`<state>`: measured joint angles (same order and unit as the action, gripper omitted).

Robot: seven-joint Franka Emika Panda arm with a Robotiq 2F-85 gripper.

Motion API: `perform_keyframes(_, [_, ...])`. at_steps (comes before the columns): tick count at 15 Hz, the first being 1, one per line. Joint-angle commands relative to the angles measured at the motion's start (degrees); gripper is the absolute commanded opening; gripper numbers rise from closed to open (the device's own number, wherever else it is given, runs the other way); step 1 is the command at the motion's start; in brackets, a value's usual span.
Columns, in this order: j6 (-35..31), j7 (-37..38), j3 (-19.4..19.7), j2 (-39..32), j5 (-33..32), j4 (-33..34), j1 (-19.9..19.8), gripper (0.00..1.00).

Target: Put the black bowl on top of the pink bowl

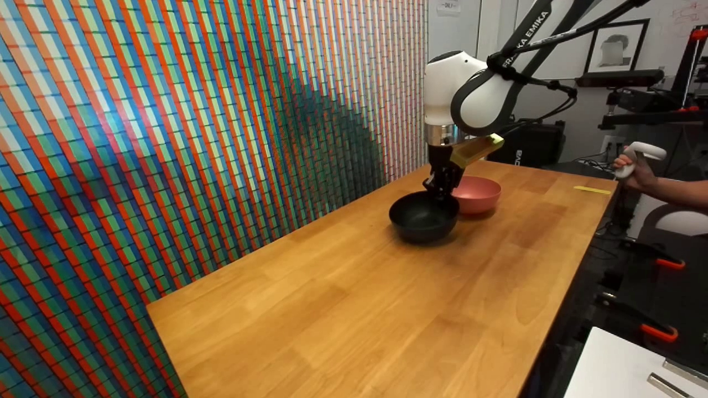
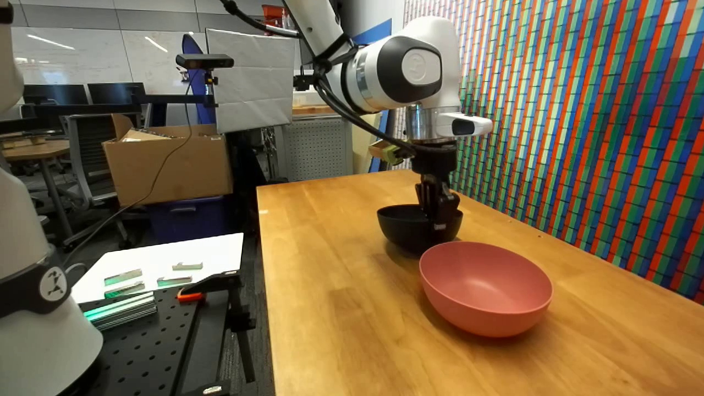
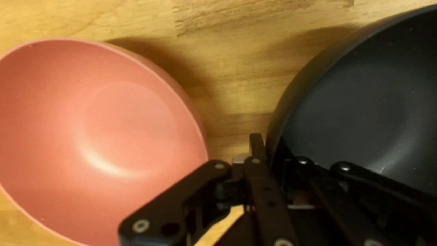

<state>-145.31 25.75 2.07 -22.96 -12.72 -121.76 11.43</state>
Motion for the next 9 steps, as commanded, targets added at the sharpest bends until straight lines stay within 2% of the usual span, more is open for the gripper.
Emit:
perform_keyframes(1, [3.7, -1.3, 1.0, 2.8, 1.7, 2.2, -1.2, 0.04])
perform_keyframes(2, [4.1, -1.1, 1.3, 3.6, 1.7, 2.8, -1.5, 0.01])
perform_keyframes(9, [7.5, -1.2, 3.2, 10.0, 1.2, 2.4, -5.8, 0.03])
